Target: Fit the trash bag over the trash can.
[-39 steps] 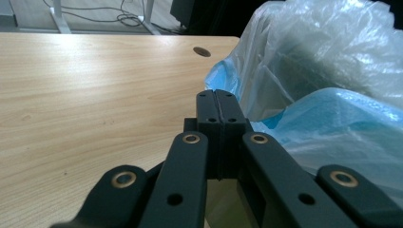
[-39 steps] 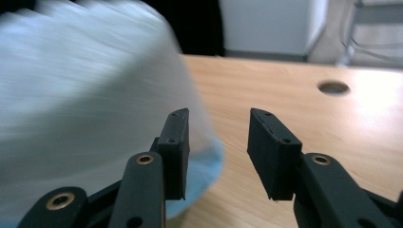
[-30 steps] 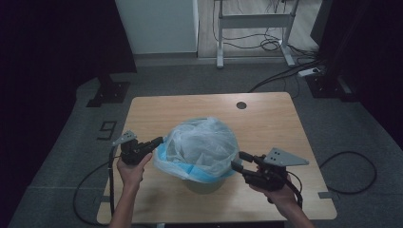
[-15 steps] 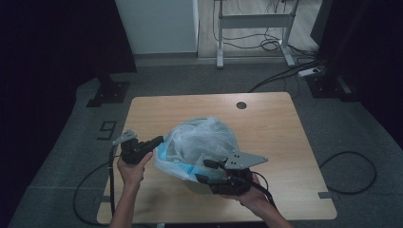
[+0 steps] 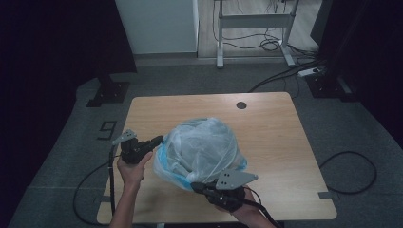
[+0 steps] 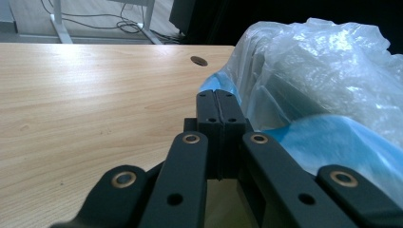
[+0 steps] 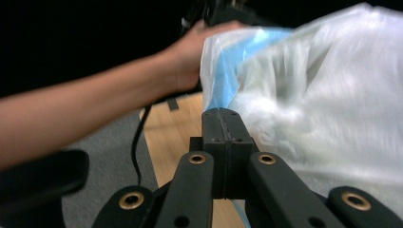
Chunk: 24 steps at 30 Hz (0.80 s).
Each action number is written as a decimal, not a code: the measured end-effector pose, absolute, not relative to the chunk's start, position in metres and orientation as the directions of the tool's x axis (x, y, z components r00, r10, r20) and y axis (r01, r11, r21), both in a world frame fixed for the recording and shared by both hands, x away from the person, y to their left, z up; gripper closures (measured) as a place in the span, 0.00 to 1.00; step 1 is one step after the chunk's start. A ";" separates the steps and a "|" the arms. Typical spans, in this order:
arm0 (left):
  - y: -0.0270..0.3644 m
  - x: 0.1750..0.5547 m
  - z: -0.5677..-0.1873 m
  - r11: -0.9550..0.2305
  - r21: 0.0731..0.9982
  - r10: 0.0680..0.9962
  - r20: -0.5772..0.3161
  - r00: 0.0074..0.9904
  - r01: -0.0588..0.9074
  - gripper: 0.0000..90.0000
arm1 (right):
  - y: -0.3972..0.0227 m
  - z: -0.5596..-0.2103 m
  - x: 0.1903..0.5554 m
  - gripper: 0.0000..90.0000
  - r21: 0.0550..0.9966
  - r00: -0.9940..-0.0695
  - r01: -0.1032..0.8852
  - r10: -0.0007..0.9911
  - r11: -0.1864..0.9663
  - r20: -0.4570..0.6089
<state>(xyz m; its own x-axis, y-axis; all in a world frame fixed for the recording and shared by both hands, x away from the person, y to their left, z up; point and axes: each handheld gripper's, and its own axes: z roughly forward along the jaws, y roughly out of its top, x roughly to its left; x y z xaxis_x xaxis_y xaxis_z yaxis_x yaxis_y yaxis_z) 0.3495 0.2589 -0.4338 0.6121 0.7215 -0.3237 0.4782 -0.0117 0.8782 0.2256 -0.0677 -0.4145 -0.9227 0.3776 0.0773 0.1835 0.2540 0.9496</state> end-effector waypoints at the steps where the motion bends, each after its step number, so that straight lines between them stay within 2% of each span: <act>1: 0.259 0.349 -0.434 -0.011 0.878 0.722 -0.324 0.611 0.478 1.00 | -0.067 -0.421 0.224 0.99 0.949 -0.922 0.182 0.379 0.258 0.073; 7: 0.260 0.350 -0.435 -0.014 0.874 0.725 -0.326 0.607 0.486 1.00 | -0.067 -0.461 0.219 0.99 0.931 -0.917 0.165 0.399 0.325 0.023; 12: 0.260 0.352 -0.438 -0.015 0.870 0.727 -0.329 0.603 0.493 1.00 | -0.075 -0.491 0.228 0.99 0.920 -0.893 0.202 0.448 0.337 0.032; 24: 0.259 0.355 -0.444 -0.021 0.862 0.728 -0.335 0.599 0.507 1.00 | -0.088 -0.523 0.247 0.99 0.905 -0.869 0.265 0.489 0.334 0.074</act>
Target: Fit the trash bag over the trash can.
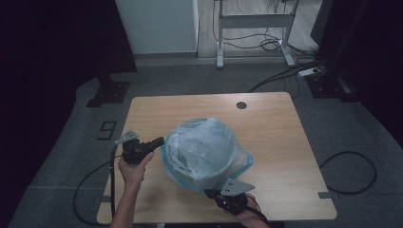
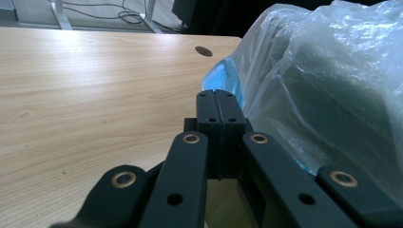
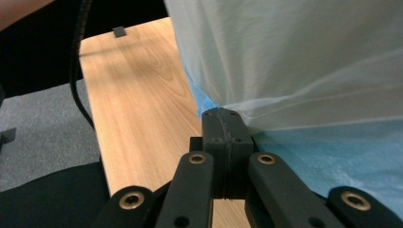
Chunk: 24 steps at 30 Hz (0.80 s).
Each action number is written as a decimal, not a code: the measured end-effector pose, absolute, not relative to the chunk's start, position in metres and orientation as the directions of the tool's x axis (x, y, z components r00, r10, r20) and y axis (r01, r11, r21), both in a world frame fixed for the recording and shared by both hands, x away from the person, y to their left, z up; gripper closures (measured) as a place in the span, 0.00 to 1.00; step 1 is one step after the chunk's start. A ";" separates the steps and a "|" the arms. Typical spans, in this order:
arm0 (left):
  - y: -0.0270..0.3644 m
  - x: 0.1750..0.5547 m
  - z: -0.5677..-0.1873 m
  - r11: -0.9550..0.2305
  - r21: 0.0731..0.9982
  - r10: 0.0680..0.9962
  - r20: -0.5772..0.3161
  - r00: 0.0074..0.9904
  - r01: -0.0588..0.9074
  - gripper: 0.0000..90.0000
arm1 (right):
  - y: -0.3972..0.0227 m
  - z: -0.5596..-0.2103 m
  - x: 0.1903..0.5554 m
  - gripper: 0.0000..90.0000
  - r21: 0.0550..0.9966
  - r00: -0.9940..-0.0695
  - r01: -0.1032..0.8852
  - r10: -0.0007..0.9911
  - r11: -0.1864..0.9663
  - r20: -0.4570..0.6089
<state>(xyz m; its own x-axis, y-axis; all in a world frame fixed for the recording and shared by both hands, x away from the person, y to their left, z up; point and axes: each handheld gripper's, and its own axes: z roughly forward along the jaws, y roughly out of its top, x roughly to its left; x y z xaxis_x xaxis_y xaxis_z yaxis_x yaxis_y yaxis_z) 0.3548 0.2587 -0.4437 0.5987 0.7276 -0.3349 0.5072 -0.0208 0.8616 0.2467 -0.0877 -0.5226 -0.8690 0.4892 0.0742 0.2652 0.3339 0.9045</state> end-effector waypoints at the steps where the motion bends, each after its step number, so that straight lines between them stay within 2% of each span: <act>1: 0.259 0.355 -0.444 -0.020 0.862 0.728 -0.335 0.598 0.507 1.00 | -0.089 -0.524 0.248 0.99 0.904 -0.866 0.269 0.494 0.332 0.076; 3: 0.259 0.355 -0.443 -0.021 0.861 0.729 -0.334 0.598 0.507 1.00 | -0.093 -0.527 0.249 0.99 0.910 -0.859 0.280 0.503 0.307 0.095; 4: 0.259 0.355 -0.443 -0.020 0.862 0.728 -0.335 0.598 0.507 1.00 | -0.095 -0.527 0.249 0.93 0.914 -0.856 0.280 0.507 0.295 0.099; 5: 0.259 0.354 -0.443 -0.020 0.862 0.729 -0.335 0.598 0.507 1.00 | -0.098 -0.524 0.245 0.81 0.921 -0.859 0.271 0.501 0.280 0.100; 6: 0.260 0.354 -0.443 -0.020 0.862 0.729 -0.334 0.597 0.506 1.00 | -0.101 -0.521 0.239 0.74 0.928 -0.858 0.255 0.505 0.270 0.089; 9: 0.261 0.354 -0.442 -0.019 0.863 0.729 -0.334 0.597 0.505 1.00 | -0.117 -0.509 0.223 0.65 0.951 -0.852 0.213 0.519 0.225 0.068; 13: 0.261 0.354 -0.441 -0.015 0.866 0.730 -0.333 0.598 0.501 1.00 | -0.148 -0.491 0.217 0.59 0.970 -0.810 0.168 0.585 0.174 0.035; 19: 0.261 0.354 -0.441 -0.013 0.865 0.730 -0.334 0.596 0.501 1.00 | -0.194 -0.465 0.242 0.48 0.976 -0.715 0.170 0.699 0.137 0.027; 24: 0.260 0.355 -0.440 -0.016 0.865 0.730 -0.332 0.598 0.501 1.00 | -0.208 -0.452 0.263 0.40 0.973 -0.720 0.185 0.693 0.141 0.036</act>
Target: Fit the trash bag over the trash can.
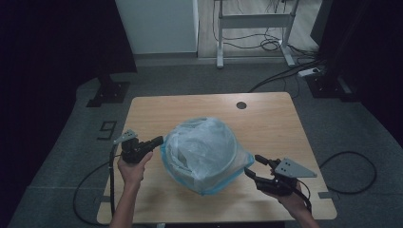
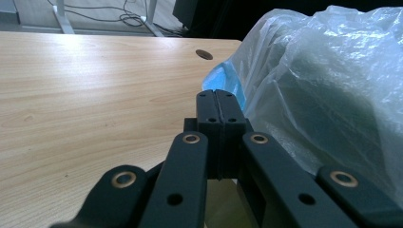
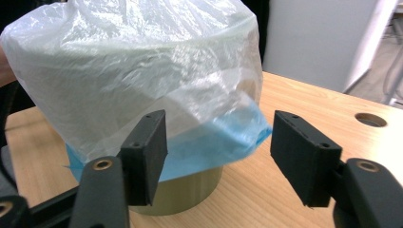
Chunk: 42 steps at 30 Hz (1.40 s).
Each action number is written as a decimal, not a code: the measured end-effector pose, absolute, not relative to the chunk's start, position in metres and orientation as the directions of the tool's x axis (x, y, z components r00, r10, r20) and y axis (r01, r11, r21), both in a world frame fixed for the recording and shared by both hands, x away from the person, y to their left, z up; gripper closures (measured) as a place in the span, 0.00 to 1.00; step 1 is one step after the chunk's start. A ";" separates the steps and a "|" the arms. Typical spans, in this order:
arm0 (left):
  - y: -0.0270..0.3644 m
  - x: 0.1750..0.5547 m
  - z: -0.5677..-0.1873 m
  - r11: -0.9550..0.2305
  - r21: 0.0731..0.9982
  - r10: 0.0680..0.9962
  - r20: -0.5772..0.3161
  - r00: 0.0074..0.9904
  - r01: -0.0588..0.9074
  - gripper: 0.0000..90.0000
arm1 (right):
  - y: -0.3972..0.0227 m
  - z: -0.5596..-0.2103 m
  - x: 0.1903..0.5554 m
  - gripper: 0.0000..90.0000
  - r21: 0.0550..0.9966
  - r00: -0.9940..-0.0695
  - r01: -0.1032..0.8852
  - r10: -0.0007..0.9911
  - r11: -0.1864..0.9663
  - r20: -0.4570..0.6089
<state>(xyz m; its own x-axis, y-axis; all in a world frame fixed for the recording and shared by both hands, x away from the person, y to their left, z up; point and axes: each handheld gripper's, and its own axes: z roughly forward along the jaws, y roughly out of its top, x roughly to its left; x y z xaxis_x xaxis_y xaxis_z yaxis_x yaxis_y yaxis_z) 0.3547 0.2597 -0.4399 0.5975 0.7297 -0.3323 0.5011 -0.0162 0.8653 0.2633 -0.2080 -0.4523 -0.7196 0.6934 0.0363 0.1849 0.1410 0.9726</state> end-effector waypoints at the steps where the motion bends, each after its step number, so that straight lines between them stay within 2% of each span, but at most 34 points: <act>1: 0.259 0.355 -0.440 -0.017 0.866 0.729 -0.332 0.598 0.500 1.00 | -0.208 -0.451 0.267 0.39 0.971 -0.729 0.185 0.683 0.149 0.034; 4: 0.258 0.355 -0.440 -0.018 0.866 0.728 -0.332 0.600 0.500 1.00 | -0.207 -0.448 0.275 0.38 0.969 -0.753 0.188 0.657 0.158 0.039; 6: 0.258 0.355 -0.440 -0.016 0.866 0.729 -0.332 0.599 0.500 1.00 | -0.205 -0.448 0.281 0.42 0.967 -0.766 0.196 0.641 0.161 0.049; 10: 0.258 0.355 -0.440 -0.014 0.866 0.728 -0.334 0.599 0.500 1.00 | -0.199 -0.451 0.286 0.75 0.962 -0.803 0.190 0.594 0.197 0.037; 13: 0.259 0.355 -0.440 -0.014 0.866 0.729 -0.333 0.598 0.499 1.00 | -0.196 -0.453 0.286 0.98 0.964 -0.796 0.178 0.605 0.197 0.023; 19: 0.260 0.354 -0.441 -0.013 0.866 0.731 -0.333 0.595 0.501 1.00 | -0.194 -0.471 0.292 0.99 0.948 -0.755 0.245 0.654 0.206 0.053; 28: 0.263 0.354 -0.446 -0.020 0.855 0.738 -0.337 0.584 0.519 1.00 | -0.185 -0.502 0.302 0.99 0.920 -0.740 0.324 0.665 0.220 0.101; 31: 0.266 0.353 -0.446 -0.009 0.859 0.741 -0.338 0.580 0.512 1.00 | -0.183 -0.504 0.302 0.97 0.921 -0.738 0.325 0.667 0.215 0.105; 32: 0.268 0.352 -0.445 0.004 0.865 0.747 -0.337 0.574 0.502 0.96 | -0.183 -0.503 0.302 0.89 0.924 -0.736 0.320 0.669 0.207 0.105; 34: 0.271 0.350 -0.442 0.018 0.872 0.762 -0.328 0.558 0.489 0.77 | -0.184 -0.498 0.299 0.70 0.935 -0.716 0.311 0.689 0.170 0.113; 37: 0.277 0.347 -0.435 0.015 0.879 0.771 -0.314 0.554 0.476 0.62 | -0.189 -0.491 0.295 0.48 0.945 -0.697 0.305 0.704 0.117 0.137; 39: 0.280 0.344 -0.430 0.014 0.886 0.763 -0.309 0.567 0.464 0.56 | -0.194 -0.485 0.291 0.40 0.950 -0.686 0.301 0.711 0.085 0.154; 42: 0.281 0.339 -0.421 0.000 0.899 0.728 -0.301 0.616 0.438 0.52 | -0.201 -0.479 0.285 0.36 0.954 -0.681 0.293 0.713 0.058 0.166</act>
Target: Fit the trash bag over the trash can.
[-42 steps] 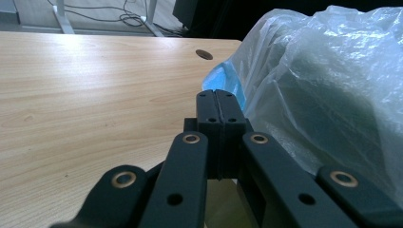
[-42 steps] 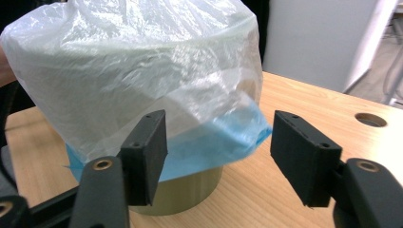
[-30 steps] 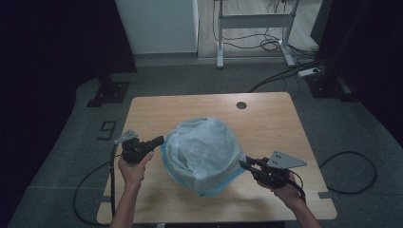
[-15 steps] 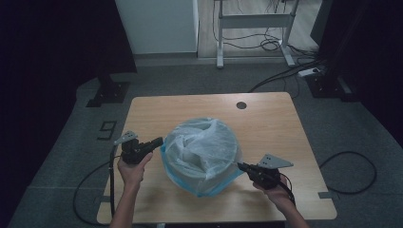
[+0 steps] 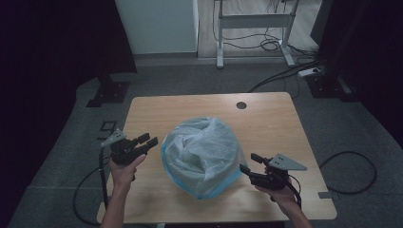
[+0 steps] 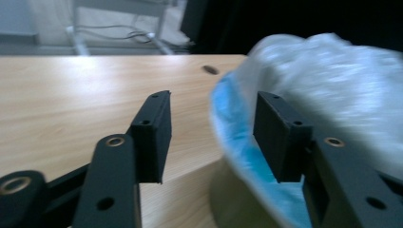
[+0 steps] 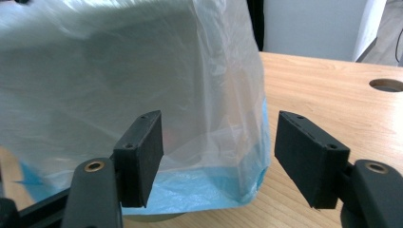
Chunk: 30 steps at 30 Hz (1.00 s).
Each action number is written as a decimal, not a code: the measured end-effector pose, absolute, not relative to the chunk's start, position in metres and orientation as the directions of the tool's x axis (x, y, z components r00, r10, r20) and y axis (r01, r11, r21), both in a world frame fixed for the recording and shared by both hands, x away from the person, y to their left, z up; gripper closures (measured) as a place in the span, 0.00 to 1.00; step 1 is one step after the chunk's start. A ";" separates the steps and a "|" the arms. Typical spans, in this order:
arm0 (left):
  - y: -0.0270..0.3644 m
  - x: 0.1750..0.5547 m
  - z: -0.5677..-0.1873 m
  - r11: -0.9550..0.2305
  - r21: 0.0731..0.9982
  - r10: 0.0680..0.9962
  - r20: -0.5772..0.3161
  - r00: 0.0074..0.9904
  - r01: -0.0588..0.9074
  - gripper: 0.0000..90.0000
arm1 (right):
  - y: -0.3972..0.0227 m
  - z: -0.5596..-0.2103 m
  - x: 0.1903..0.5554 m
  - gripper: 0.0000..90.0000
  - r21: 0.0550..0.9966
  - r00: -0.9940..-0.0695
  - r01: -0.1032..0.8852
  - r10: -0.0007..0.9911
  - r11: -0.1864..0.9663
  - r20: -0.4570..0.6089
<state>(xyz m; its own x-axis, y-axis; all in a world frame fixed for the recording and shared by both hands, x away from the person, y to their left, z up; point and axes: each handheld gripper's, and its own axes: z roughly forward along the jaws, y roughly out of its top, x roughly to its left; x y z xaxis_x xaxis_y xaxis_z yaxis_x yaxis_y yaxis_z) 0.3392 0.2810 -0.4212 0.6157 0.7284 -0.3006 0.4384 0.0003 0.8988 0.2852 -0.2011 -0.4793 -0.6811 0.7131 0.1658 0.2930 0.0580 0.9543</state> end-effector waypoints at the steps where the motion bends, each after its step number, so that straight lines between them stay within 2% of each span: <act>1: 0.280 0.338 -0.418 -0.010 0.904 0.713 -0.293 0.637 0.427 0.51 | -0.203 -0.478 0.284 0.36 0.955 -0.682 0.290 0.712 0.054 0.167; 10: 0.262 0.326 -0.384 -0.085 0.936 0.610 -0.221 0.760 0.341 0.52 | -0.225 -0.480 0.271 0.37 0.957 -0.681 0.288 0.708 0.026 0.186; 18: 0.233 0.333 -0.364 -0.270 0.923 0.495 -0.113 0.862 0.275 0.56 | -0.234 -0.486 0.265 0.40 0.954 -0.687 0.300 0.696 0.014 0.206; 30: 0.182 0.356 -0.342 -0.470 0.857 0.346 -0.039 0.937 0.209 0.65 | -0.243 -0.495 0.258 0.40 0.949 -0.675 0.316 0.703 0.005 0.221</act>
